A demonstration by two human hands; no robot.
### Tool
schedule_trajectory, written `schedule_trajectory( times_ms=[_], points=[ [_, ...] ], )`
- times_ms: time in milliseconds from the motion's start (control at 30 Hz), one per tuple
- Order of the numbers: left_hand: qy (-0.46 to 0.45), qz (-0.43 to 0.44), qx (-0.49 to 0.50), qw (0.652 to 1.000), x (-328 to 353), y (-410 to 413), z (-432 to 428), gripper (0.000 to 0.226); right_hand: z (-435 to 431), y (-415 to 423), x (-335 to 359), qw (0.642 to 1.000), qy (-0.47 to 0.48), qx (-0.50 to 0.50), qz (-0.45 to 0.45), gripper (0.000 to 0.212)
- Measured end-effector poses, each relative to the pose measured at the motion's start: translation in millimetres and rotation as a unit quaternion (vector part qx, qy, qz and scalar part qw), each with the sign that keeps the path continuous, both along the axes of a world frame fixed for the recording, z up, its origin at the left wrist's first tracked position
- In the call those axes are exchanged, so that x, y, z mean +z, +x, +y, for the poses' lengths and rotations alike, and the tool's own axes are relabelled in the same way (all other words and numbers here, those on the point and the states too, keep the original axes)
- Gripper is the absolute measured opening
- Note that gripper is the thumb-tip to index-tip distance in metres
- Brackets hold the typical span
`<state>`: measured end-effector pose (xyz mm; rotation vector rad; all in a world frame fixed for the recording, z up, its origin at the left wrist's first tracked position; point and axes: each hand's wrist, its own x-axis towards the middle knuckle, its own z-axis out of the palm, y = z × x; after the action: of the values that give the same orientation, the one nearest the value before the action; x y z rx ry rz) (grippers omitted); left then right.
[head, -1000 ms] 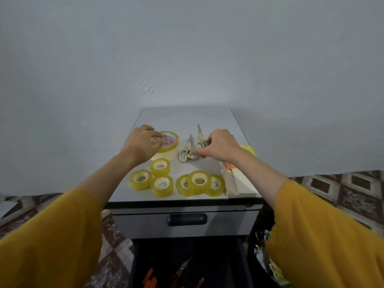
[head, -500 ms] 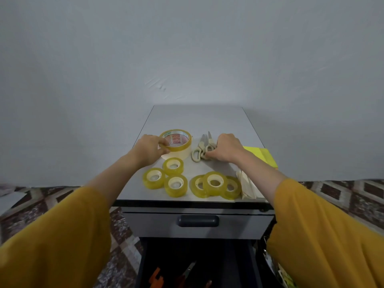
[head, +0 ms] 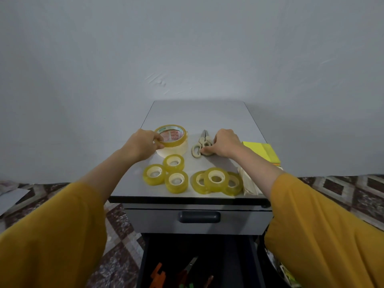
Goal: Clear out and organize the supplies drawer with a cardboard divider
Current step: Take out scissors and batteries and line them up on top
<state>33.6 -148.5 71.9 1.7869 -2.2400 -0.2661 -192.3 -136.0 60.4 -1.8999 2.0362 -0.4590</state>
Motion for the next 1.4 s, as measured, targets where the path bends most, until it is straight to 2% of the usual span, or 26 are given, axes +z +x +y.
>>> schedule_trajectory(
  times_ms=[367,533,600,700,867,1000,1100,1233,1333,1400],
  points=[
    [-0.007,0.039,0.019,0.999,-2.3,-3.1,1.9,0.03,3.3,-2.8,-2.2,1.0,-0.013,-0.016,-0.02,0.056],
    [-0.008,0.024,0.027,0.999,-2.9,-4.7,1.2,0.031,13.2,-1.3,1.9,0.999,-0.019,-0.023,-0.02,0.054],
    [-0.009,0.013,0.023,1.0,-2.6,-6.2,3.1,0.033,20.6,-2.3,6.9,0.999,-0.02,-0.019,-0.022,0.046],
    [-0.013,-0.016,0.004,1.0,-4.7,-7.9,7.3,0.039,31.9,-3.7,13.4,0.999,-0.039,-0.011,-0.036,0.055],
    [-0.037,-0.019,0.003,0.999,-6.0,-15.4,10.2,0.034,58.6,-9.2,26.5,0.996,-0.075,0.003,-0.042,0.046],
    [-0.034,-0.021,0.004,0.999,-3.1,-12.2,16.9,0.047,77.3,-20.2,34.3,0.996,-0.085,0.005,-0.04,0.052],
    [-0.046,0.008,0.007,0.999,0.1,-8.5,29.9,0.055,90.6,-24.2,39.2,0.994,-0.099,-0.002,-0.044,0.038],
    [-0.11,0.078,-0.033,0.99,1.1,-16.2,67.0,0.037,115.2,-12.0,37.2,0.987,-0.142,0.0,-0.07,0.012],
    [-0.148,0.118,-0.064,0.98,-4.4,-23.7,108.8,0.013,141.0,2.8,22.8,0.984,-0.151,0.014,-0.095,0.013],
    [-0.149,0.135,-0.085,0.976,-8.6,-26.8,126.2,0.006,149.9,8.2,15.2,0.982,-0.155,0.027,-0.108,0.013]
  ],
)
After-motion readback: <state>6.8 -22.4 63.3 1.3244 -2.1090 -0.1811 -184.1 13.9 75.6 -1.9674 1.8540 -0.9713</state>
